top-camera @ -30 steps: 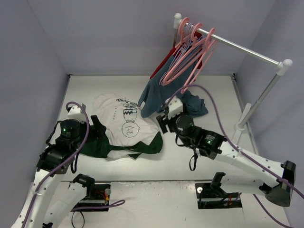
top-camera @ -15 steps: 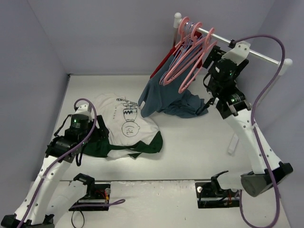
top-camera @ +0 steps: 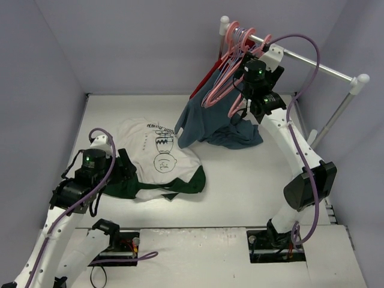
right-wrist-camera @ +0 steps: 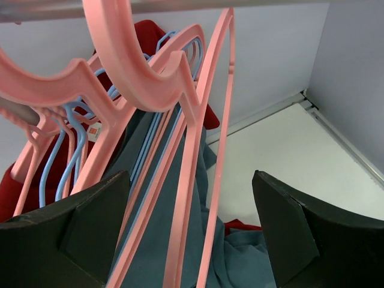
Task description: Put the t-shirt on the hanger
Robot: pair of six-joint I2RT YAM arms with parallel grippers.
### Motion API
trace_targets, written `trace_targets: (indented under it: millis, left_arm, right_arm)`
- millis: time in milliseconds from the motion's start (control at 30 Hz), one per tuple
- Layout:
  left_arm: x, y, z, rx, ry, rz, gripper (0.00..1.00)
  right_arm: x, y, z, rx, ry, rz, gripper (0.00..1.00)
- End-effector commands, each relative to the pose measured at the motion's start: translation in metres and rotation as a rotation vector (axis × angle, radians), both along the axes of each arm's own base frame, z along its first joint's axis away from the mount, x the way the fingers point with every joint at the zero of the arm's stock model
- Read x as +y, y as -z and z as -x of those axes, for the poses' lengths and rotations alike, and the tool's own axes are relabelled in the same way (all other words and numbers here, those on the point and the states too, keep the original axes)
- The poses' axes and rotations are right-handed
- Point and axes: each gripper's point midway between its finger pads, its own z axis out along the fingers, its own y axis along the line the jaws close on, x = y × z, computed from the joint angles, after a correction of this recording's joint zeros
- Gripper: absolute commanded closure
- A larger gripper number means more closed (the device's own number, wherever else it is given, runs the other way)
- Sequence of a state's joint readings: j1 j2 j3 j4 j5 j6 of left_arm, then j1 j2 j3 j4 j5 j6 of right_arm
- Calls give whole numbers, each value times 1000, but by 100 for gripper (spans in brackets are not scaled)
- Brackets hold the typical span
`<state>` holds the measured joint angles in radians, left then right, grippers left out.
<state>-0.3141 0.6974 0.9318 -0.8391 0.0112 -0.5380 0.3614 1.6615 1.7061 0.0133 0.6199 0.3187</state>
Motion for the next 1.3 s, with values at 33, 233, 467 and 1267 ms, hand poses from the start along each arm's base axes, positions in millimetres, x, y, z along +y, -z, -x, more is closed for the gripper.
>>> trace_targets:
  millis: [33,233,467,1267]
  left_arm:
    - [-6,-7,-3,-15,27,12,29]
    - [-6,-4,-5,0,33,3,29]
    - [-7,-2,-7,11,34,-5,29]
    - [-7,4,-7,24,36,-7,29]
  right_arm:
    - [-10,-22,2,-90,75,-54,22]
    - [-16,-13,5,-58,95,-9,44]
    - [-20,-10,10,-39,104,18,56]
    - [-58,-13,63,19,207,134,82]
